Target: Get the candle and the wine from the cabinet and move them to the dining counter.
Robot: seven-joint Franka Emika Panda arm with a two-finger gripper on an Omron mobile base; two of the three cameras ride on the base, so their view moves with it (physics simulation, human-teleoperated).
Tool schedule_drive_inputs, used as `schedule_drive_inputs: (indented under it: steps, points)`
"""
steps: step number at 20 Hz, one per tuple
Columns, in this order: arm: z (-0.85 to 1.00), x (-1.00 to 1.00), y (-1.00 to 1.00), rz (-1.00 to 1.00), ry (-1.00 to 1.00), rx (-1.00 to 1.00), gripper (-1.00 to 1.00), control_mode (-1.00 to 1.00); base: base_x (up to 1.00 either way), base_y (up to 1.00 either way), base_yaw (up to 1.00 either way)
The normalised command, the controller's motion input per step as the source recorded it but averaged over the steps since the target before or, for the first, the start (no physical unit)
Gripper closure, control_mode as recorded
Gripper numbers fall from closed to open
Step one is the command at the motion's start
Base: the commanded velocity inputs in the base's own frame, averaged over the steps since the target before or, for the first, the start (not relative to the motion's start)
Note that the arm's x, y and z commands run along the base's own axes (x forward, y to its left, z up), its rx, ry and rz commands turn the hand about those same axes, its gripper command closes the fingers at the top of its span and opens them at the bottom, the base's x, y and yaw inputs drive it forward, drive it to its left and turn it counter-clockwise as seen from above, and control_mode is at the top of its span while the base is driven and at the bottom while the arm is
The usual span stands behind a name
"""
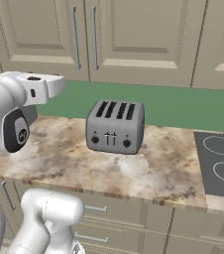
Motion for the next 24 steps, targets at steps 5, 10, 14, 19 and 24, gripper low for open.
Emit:
schedule_drive_inputs:
  steps: [5,10,14,19,24]
  points:
    - [0.0,0.1,0.0,0.0,-0.03,0.0,-1.0,-1.0,0.0,0.0,0.0]
    - [0.02,0.2,0.0,0.0,-0.02,0.0,-1.0,-1.0,0.0,0.0,0.0]
    - [0.04,0.25,0.0,0.0,-0.02,0.0,-1.0,-1.0,0.0,0.0,0.0]
    - [0.03,0.23,0.0,0.01,-0.02,0.0,-1.0,-1.0,0.0,0.0,0.0]
    - [0.04,0.25,0.0,0.01,-0.02,0.0,-1.0,-1.0,0.0,0.0,0.0]
